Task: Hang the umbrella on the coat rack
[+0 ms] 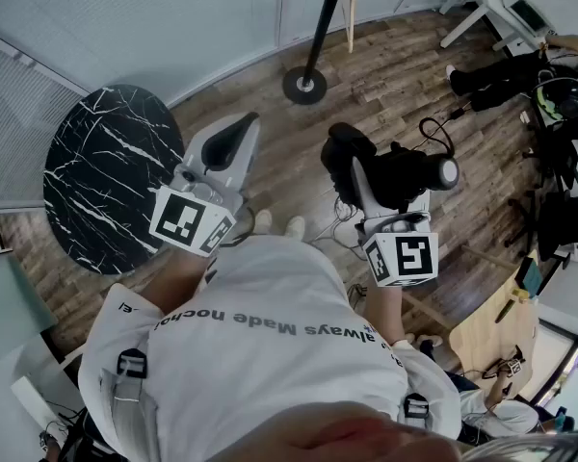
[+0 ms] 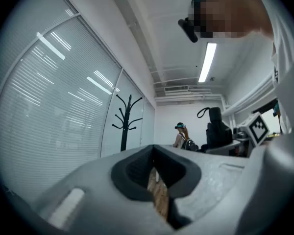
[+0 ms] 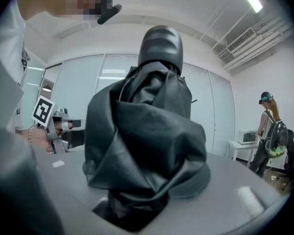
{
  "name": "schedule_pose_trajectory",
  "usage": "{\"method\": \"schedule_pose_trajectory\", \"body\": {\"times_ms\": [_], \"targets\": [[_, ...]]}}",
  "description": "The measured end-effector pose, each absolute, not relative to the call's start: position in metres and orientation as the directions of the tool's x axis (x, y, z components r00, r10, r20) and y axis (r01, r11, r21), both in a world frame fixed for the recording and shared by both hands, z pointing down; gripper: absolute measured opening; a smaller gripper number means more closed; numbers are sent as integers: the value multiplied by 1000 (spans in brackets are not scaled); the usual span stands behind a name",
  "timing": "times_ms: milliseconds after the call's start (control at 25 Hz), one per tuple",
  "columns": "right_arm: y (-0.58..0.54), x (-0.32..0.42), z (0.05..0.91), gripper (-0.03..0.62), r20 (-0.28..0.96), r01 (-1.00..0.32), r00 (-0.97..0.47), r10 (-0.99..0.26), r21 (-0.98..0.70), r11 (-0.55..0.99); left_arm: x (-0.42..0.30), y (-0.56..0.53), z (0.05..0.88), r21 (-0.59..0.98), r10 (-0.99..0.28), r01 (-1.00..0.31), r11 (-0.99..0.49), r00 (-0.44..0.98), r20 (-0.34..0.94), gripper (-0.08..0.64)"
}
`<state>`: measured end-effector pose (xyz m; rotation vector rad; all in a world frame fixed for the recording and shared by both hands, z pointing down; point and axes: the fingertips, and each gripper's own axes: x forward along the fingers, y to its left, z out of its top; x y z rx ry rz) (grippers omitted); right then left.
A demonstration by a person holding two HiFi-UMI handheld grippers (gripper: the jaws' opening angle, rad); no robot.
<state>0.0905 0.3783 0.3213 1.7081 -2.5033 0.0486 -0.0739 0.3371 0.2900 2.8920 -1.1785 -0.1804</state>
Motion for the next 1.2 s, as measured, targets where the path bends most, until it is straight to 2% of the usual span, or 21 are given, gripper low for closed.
{"method": "schedule_pose_trajectory", "body": {"times_ms": [200,720,1200], "targets": [[375,73,319,270,86,-927,-376,-923,-20,375,-93,333,289,60,-697,-695,-716,708,-112,3],[341,20,314,270,92,-923,-384,-919,-14,385,-154,305,286,56,-698,-696,-715,709,-100,3],[265,28,312,270,96,-912,-407,-909,6,409,-145,233,284,60,-702,-700,-712,705,-97,3]]}}
